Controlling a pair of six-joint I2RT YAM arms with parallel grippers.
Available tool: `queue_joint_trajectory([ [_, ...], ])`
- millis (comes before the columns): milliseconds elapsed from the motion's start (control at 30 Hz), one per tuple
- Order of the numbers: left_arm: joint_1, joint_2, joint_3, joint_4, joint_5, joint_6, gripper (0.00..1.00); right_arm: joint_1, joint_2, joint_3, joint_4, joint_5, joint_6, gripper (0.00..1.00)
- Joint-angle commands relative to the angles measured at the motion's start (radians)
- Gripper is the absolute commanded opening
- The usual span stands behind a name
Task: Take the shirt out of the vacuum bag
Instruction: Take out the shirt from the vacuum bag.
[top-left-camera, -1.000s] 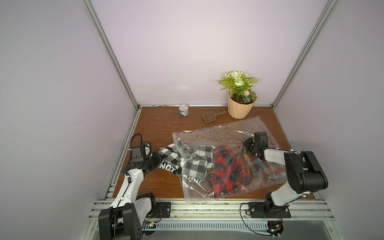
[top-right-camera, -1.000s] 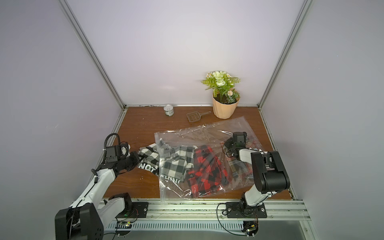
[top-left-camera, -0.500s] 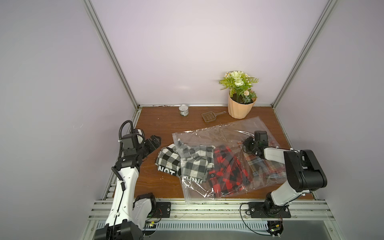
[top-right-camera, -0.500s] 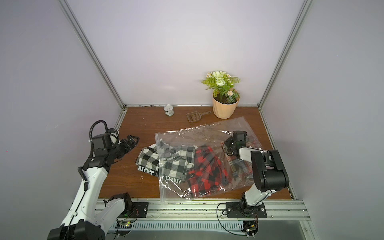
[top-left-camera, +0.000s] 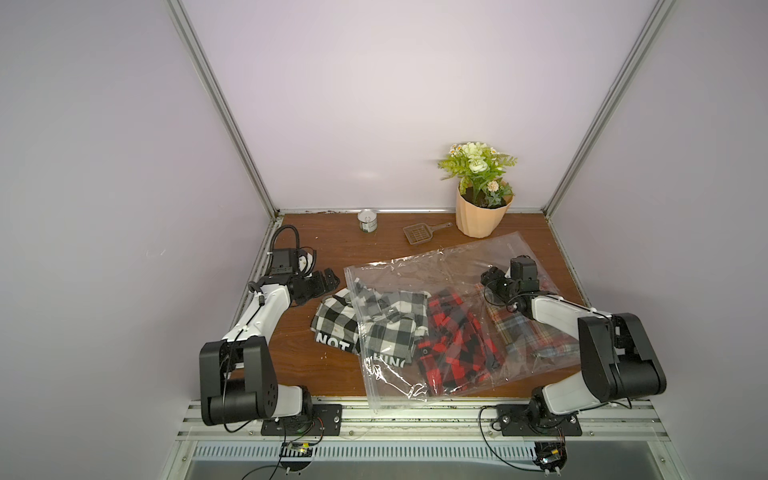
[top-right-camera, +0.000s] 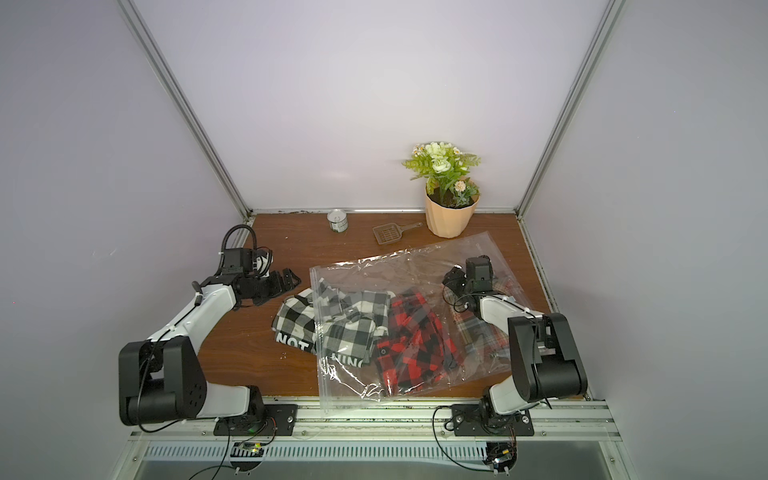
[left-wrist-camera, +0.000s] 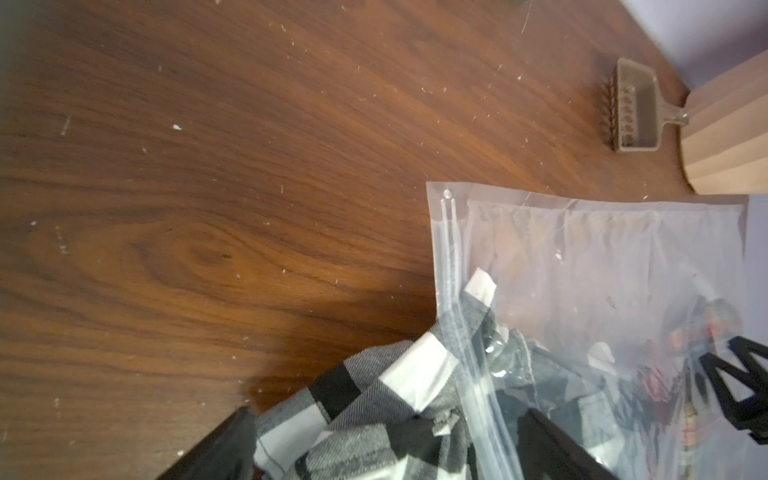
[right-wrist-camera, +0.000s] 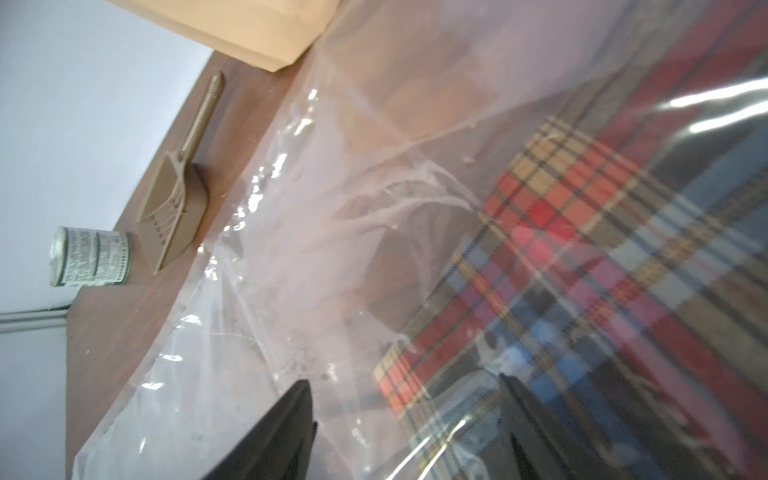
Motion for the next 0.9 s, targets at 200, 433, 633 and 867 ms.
queue_joint_trajectory([
  [200,-0.130,0.178,0.091,-0.047,-0.047,0.111,0.99,0.214,0.012,0.261,-0.155,-0.159,-0.177,0.80],
  [433,-0.140,0.227,0.070,-0.048,-0.096,0.129,0.94,0.353,0.021,0.365,-0.233,-0.121,-0.204,0.79],
  [633,-0.140,0.169,0.025,-0.060,-0.088,0.133,0.92,0.444,0.037,0.442,-0.269,-0.154,-0.235,0.79],
  [867,-0.116,0.030,-0.047,-0.055,-0.068,0.066,0.95,0.636,0.139,0.605,-0.371,-0.173,-0.292,0.79],
])
